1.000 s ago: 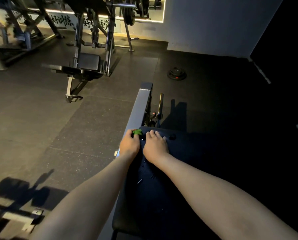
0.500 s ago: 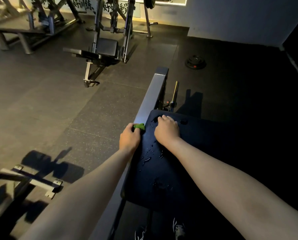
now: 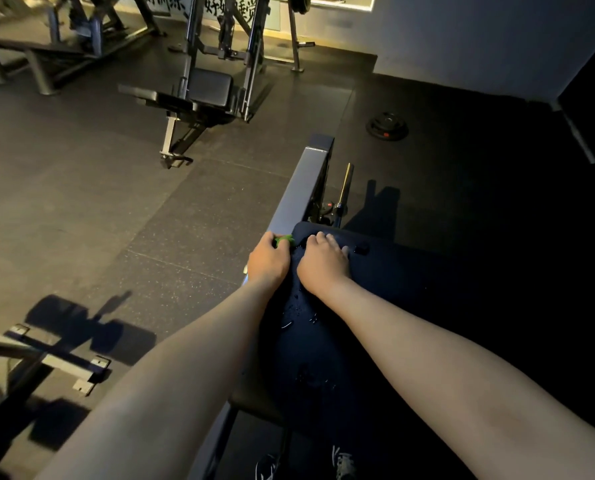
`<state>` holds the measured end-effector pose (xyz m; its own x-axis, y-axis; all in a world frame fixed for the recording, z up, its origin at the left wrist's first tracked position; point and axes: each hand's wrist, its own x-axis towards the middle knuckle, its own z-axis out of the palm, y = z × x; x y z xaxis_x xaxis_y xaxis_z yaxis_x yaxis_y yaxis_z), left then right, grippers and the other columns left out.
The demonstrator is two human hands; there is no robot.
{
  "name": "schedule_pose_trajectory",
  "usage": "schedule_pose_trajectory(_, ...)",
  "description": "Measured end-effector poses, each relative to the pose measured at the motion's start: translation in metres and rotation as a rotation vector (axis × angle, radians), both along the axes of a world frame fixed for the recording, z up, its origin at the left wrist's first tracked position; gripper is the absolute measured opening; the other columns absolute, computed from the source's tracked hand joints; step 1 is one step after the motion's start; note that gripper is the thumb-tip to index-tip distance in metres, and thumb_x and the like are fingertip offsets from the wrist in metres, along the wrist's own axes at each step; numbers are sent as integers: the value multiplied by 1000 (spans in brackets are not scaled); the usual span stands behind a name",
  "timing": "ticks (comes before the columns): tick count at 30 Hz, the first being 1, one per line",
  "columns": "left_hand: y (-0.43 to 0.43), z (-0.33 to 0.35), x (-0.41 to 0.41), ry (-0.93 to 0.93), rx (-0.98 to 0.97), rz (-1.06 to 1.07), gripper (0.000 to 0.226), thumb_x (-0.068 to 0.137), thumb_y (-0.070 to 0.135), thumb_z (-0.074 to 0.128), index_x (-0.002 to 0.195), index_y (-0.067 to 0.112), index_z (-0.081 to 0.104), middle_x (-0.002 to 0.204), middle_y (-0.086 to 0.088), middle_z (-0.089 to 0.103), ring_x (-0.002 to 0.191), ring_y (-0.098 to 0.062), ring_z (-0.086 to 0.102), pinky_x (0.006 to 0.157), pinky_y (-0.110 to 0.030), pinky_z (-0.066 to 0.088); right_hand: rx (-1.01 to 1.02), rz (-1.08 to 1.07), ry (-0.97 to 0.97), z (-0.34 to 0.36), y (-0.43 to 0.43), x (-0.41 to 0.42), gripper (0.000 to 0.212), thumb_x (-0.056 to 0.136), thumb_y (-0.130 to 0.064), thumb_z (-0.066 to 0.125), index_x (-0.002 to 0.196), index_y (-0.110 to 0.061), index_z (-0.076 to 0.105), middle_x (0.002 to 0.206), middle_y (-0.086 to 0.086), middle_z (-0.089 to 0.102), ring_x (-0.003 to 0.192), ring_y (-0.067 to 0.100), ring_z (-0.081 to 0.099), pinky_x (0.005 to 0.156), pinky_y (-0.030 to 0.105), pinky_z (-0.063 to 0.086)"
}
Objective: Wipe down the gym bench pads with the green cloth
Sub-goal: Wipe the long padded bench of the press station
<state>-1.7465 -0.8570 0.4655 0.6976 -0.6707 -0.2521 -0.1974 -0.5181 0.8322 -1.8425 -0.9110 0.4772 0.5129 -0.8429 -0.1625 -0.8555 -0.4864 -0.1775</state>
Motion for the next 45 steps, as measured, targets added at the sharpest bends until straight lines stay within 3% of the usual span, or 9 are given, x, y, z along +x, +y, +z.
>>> schedule_pose_trajectory(7, 49, -4, -5, -82, 90, 53, 25, 97, 35, 50, 91, 13, 59, 76, 4, 58, 82, -28, 53, 70, -35, 35, -8, 7, -18, 3, 5, -5, 45, 95, -19, 45, 139, -8, 43, 145, 8, 41, 141, 26, 29, 110, 51, 28)
schedule_pose_trajectory(12, 35, -1, -3, -52, 67, 47, 21, 99, 37, 49, 103, 20, 61, 100, -2, 64, 92, -27, 55, 77, -34, 38, -9, 29, -20, 5, 4, -8, 44, 95, -21, 47, 137, -8, 45, 142, 7, 43, 138, 26, 32, 108, 49, 32)
schedule_pose_trajectory(15, 10, 2, -1, -45, -39, -22, 27, 99, 28, 50, 123, 24, 63, 113, 1, 66, 105, -23, 59, 82, -29, 39, -27, 35, -23, 5, 1, -8, 43, 96, -21, 44, 137, -8, 47, 140, 7, 46, 136, 26, 35, 107, 49, 34)
schedule_pose_trajectory(19, -19, 1, 4, -32, -86, -64, 34, 99, 17, 51, 131, 20, 60, 125, -5, 65, 111, -22, 57, 84, -22, 35, -4, 44, -28, 11, -6, -8, 41, 95, -21, 43, 133, -7, 51, 136, 8, 49, 132, 27, 40, 104, 49, 38)
schedule_pose_trajectory(27, -25, -10, 9, -123, 59, -61, 18, 100, 31, 47, 100, 15, 55, 95, -4, 61, 89, -30, 55, 74, -36, 36, -17, 34, -24, 2, -6, -4, 42, 94, -21, 44, 133, -6, 49, 137, 8, 46, 134, 27, 36, 103, 50, 35)
schedule_pose_trajectory(33, 35, -13, 0, -194, 105, -18, 19, 99, 29, 46, 95, 14, 59, 88, -4, 64, 85, -32, 58, 69, -35, 38, -62, 70, -48, -1, -1, -11, 42, 97, -21, 42, 136, -7, 46, 139, 9, 45, 135, 28, 35, 104, 48, 33)
schedule_pose_trajectory(37, 72, -20, 2, -142, 120, -1, 21, 96, 29, 48, 88, 16, 62, 82, -3, 68, 81, -28, 62, 63, -33, 39, -55, 86, -58, -2, 0, -15, 37, 96, -15, 41, 131, -7, 49, 138, 9, 46, 134, 28, 36, 103, 48, 33)
schedule_pose_trajectory(40, 68, -14, 6, -49, 59, 17, 22, 94, 33, 52, 87, 17, 64, 83, -1, 69, 83, -25, 63, 66, -32, 43, -49, 92, -68, -4, 1, -16, 37, 96, -15, 41, 131, -7, 49, 142, 10, 44, 137, 28, 33, 106, 48, 31)
schedule_pose_trajectory(45, 5, -4, 9, 179, -174, -38, 29, 94, 43, 58, 117, 28, 65, 111, -2, 70, 97, -25, 65, 86, -38, 50, -37, 104, -36, -3, -1, -14, 44, 96, -19, 43, 138, -8, 43, 149, 10, 37, 142, 28, 26, 110, 51, 27)
